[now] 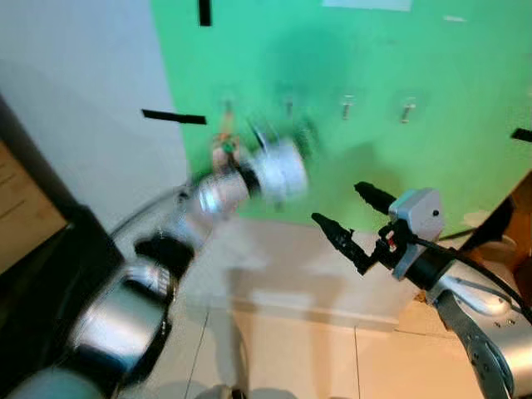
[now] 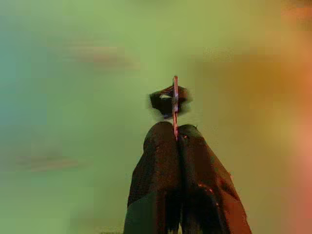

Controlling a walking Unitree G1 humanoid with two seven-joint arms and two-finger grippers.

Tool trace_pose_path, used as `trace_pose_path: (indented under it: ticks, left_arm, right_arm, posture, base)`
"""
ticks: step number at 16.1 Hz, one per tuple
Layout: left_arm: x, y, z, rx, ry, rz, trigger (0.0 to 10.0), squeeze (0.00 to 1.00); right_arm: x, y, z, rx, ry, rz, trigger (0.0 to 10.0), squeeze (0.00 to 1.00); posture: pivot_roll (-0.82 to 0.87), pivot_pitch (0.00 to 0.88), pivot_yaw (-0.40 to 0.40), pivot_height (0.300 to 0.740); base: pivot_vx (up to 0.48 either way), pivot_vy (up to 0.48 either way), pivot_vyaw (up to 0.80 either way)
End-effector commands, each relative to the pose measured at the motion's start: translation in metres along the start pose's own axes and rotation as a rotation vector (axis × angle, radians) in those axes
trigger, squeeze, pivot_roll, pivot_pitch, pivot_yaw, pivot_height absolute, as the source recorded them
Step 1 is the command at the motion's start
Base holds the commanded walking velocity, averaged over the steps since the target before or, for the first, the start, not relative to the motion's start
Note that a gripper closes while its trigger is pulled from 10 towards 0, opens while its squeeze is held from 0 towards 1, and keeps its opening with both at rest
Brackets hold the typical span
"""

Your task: Hang keys on a hook

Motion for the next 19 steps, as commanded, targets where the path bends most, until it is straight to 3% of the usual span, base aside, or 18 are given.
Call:
trace_pose_path:
  ticks: [1,2,3,5,7,12,13,14,16,17,18,19]
  left_arm:
    - [-0.003,-0.029,0.009,-0.229,0.022,0.011,10.0,0.00]
    - [-0.013,-0.040,0.015,-0.302,0.089,0.025,10.0,0.00]
    - [-0.043,-0.055,0.033,-0.442,0.261,-0.003,10.0,0.00]
    - [-0.059,-0.056,0.046,-0.497,0.383,0.019,10.0,0.00]
    - [-0.062,-0.044,0.052,-0.507,0.455,0.030,10.0,0.00]
    - [-0.043,-0.018,0.038,-0.348,0.371,0.177,10.0,0.00]
    - [-0.045,-0.011,0.039,-0.320,0.408,0.196,10.0,0.00]
    - [-0.042,-0.009,0.041,-0.316,0.389,0.278,10.0,0.00]
    - [-0.046,0.002,0.043,-0.254,0.427,0.242,10.0,0.00]
    - [-0.040,0.007,0.039,-0.212,0.379,0.286,10.0,0.00]
    - [-0.027,0.024,0.033,-0.098,0.276,0.288,10.0,0.00]
    - [-0.025,0.029,0.032,-0.067,0.264,0.273,10.0,0.00]
  right_arm:
    - [0.003,0.001,0.002,-0.005,-0.009,0.001,10.0,0.00]
    - [0.002,0.002,0.002,-0.007,-0.008,0.000,10.0,0.00]
    - [0.002,0.003,0.003,-0.008,-0.008,-0.003,10.0,0.00]
    - [0.002,0.004,0.003,-0.007,-0.009,-0.005,10.0,0.00]
    - [0.001,0.003,0.004,-0.009,-0.004,-0.005,10.0,0.00]
    - [0.000,0.002,0.003,-0.010,0.000,-0.005,10.0,0.00]
    - [0.000,0.002,0.003,-0.009,-0.001,-0.004,10.0,0.00]
    - [0.000,0.002,0.002,-0.006,-0.003,-0.002,10.0,0.00]
    - [0.001,0.002,0.001,-0.004,-0.004,-0.002,10.0,0.00]
    - [0.001,0.002,0.001,-0.003,-0.004,-0.001,10.0,0.00]
    - [0.001,0.002,0.001,-0.003,-0.004,-0.003,10.0,0.00]
    - [0.001,0.002,0.001,-0.004,-0.004,-0.003,10.0,0.00]
  posture:
    - [-0.26,0.000,0.051,0.740]
    - [-0.26,0.000,0.051,0.740]
    - [-0.26,0.000,0.052,0.740]
    - [-0.26,0.000,0.053,0.740]
    - [-0.26,0.000,0.056,0.740]
    - [-0.26,0.000,0.052,0.740]
    - [-0.25,0.000,0.046,0.740]
    - [-0.25,0.000,0.047,0.740]
    - [-0.25,0.000,0.044,0.740]
    - [-0.25,0.000,0.045,0.740]
    - [-0.25,0.000,0.045,0.740]
    - [-0.25,0.000,0.046,0.740]
  base:
    - [0.000,0.000,0.00]
    - [0.000,0.000,0.00]
    - [0.000,0.000,0.00]
    - [0.000,0.000,0.00]
    - [0.000,0.000,0.00]
    - [0.000,0.000,0.00]
    - [0.000,0.000,0.00]
    - [0.000,0.000,0.00]
    - [0.000,0.000,0.00]
    - [0.000,0.000,0.00]
    - [0.000,0.000,0.00]
    - [0.000,0.000,0.00]
Point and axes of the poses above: a point about 5 cm out from each wrist's last joint towards the gripper, its own z axis pointing back from the gripper into the wrist, its own x axis along the axis of the wrist's last joint, y = z × x, the point moved 3 cm from there along -z, pointing out of the wrist towards the gripper, and after that the axes turned 6 degrees about z, right-handed, at the moved point
